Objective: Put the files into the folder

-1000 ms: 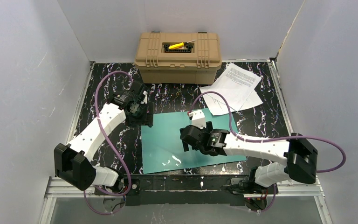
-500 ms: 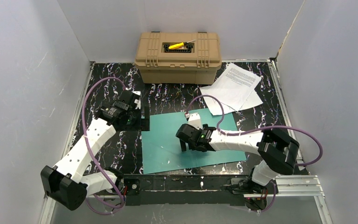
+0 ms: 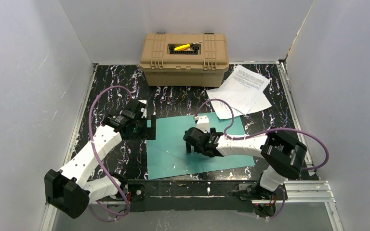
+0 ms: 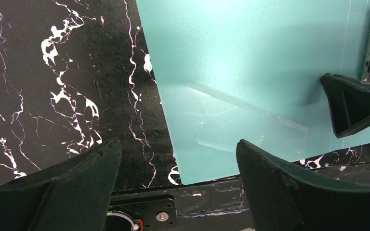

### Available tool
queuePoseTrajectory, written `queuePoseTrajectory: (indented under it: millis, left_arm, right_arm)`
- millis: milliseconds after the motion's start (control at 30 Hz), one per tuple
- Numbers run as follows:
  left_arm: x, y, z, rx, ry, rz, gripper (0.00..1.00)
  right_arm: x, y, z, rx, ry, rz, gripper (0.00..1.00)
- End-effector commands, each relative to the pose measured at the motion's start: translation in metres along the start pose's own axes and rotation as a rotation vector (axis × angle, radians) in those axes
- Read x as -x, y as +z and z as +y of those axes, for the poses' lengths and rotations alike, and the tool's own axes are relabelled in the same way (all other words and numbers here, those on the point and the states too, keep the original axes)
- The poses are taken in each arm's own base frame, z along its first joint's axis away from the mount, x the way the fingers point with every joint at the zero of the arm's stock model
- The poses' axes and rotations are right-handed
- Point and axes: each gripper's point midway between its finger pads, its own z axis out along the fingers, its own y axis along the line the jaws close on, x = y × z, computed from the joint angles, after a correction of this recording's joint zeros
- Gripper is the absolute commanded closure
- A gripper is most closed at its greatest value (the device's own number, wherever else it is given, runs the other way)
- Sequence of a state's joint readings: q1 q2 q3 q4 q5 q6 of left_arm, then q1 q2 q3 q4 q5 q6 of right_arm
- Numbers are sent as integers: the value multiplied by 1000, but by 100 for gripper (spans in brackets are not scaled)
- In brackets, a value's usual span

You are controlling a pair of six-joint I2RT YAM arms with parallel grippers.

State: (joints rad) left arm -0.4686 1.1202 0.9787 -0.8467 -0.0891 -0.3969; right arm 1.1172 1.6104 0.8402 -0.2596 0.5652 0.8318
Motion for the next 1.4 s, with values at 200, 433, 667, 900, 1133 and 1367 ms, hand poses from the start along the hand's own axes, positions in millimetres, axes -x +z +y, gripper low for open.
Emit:
queuePoseTrajectory:
  millis: [200, 433, 667, 900, 1133, 1367]
  left_arm:
    - [-4, -3, 7, 20, -9, -27, 11]
    - [-5, -2, 7, 23, -11, -22, 11]
    - [-6, -2, 8, 23, -10, -20, 11]
    - [-5, -2, 8, 25, -11, -23, 11]
    - [-5, -3, 10, 33, -12, -25, 10]
    - [-5, -3, 11, 39, -13, -27, 10]
  right_arm:
    - [-46, 25, -8, -40, 46, 161, 3]
    - [-38, 29, -1, -42, 85, 143, 20]
    - [-31, 33, -3, -67, 126, 120, 40]
    - [-28, 39, 1, -68, 139, 122, 57]
    - [-14, 46, 5, -73, 158, 103, 63]
    - [-5, 56, 8, -57, 69, 117, 63]
